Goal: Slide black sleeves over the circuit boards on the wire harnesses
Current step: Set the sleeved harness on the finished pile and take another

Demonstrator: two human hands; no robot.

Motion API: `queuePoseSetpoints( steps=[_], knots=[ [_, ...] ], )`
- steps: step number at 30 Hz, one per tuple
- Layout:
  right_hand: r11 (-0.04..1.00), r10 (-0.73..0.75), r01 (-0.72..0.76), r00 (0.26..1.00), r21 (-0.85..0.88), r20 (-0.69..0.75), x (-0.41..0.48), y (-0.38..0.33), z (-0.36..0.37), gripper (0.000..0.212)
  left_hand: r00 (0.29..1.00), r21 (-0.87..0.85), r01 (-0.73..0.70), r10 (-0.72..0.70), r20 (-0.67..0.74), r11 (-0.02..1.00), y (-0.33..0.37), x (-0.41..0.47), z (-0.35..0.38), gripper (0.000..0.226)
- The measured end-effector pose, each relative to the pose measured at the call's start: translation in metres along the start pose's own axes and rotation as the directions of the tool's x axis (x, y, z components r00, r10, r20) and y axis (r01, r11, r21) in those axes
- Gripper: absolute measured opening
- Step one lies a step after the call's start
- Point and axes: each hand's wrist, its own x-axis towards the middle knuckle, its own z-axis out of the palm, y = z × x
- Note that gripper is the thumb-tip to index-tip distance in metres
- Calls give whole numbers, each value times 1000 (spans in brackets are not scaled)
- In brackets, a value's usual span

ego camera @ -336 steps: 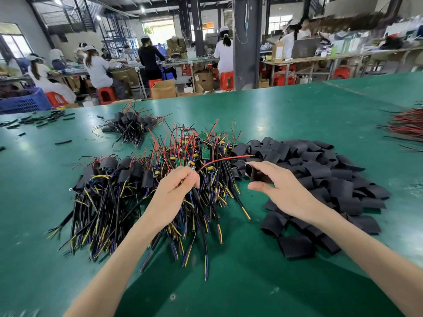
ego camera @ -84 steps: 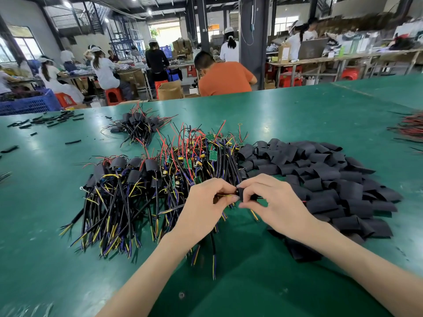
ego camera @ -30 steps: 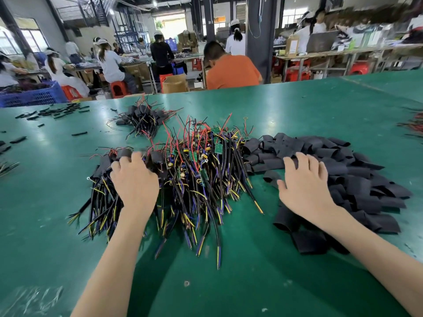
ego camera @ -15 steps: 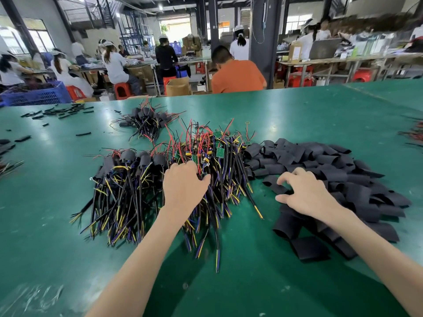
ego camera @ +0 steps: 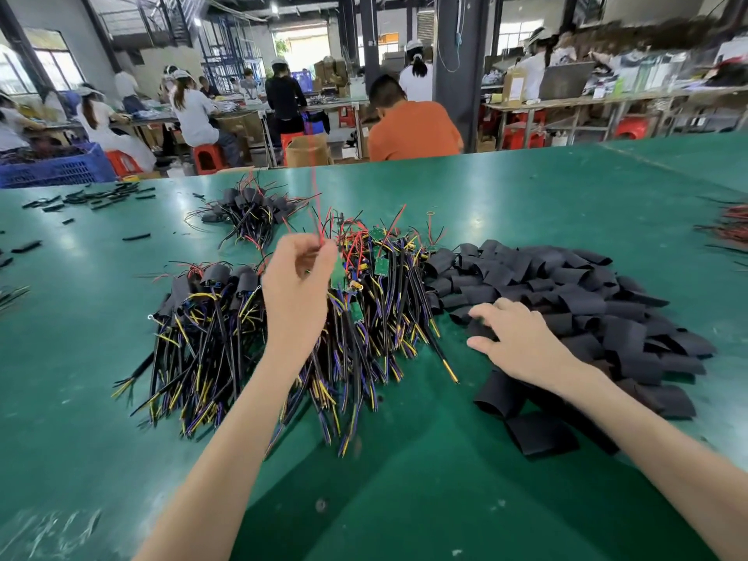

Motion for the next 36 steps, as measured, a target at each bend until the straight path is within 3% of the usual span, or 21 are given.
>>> queuePoseSetpoints(
  steps=[4, 7, 9, 12, 14, 16, 19, 22, 24, 27, 31, 36],
  knots=[
    [995, -26, 28, 1000, 92, -17, -1, -2, -2, 41, 944, -88, -325, 317, -96, 942, 29, 1, -20, 15],
    [980, -44, 58, 996, 190, -77, -3, -6, -6, 40, 800, 129, -570, 584, -139, 811, 42, 8, -38, 24],
    [964, -59, 86, 992, 253, -112, -3, -9, -8, 38, 698, 385, -652, 715, -32, 654, 44, 16, -46, 29],
    [949, -88, 123, 988, 291, -130, -5, -12, -9, 35, 705, 707, -613, 648, 288, 353, 32, 17, -41, 44],
    [939, -98, 137, 986, 314, -137, -7, -14, -8, 33, 731, 719, -638, 507, 456, 274, 10, 6, -31, 51],
    [928, -85, 131, 986, 347, -147, -7, -15, -8, 32, 738, 699, -661, 407, 538, 274, -12, -4, -26, 49],
    [917, -66, 122, 985, 379, -158, -5, -13, -7, 32, 737, 682, -667, 401, 544, 302, -31, -7, -23, 37],
    [901, -72, 130, 986, 414, -153, -6, -13, -6, 32, 784, 618, -621, 398, 476, 483, -36, -14, -21, 24],
    [889, -84, 144, 985, 436, -154, -8, -14, -5, 31, 827, 560, -559, 363, 429, 612, -35, -19, -18, 28],
    [855, -91, 155, 984, 496, -152, -10, -18, -5, 31, 858, 489, -502, 341, 383, 714, -33, -24, -13, 29],
    [795, -97, 160, 986, 586, -137, -13, -23, -2, 29, 865, 439, -483, 335, 375, 757, -31, -29, -7, 28],
    [739, -93, 172, 984, 651, -154, -14, -26, -4, 30, 860, 468, -492, 328, 391, 734, -30, -32, -6, 31]
  ],
)
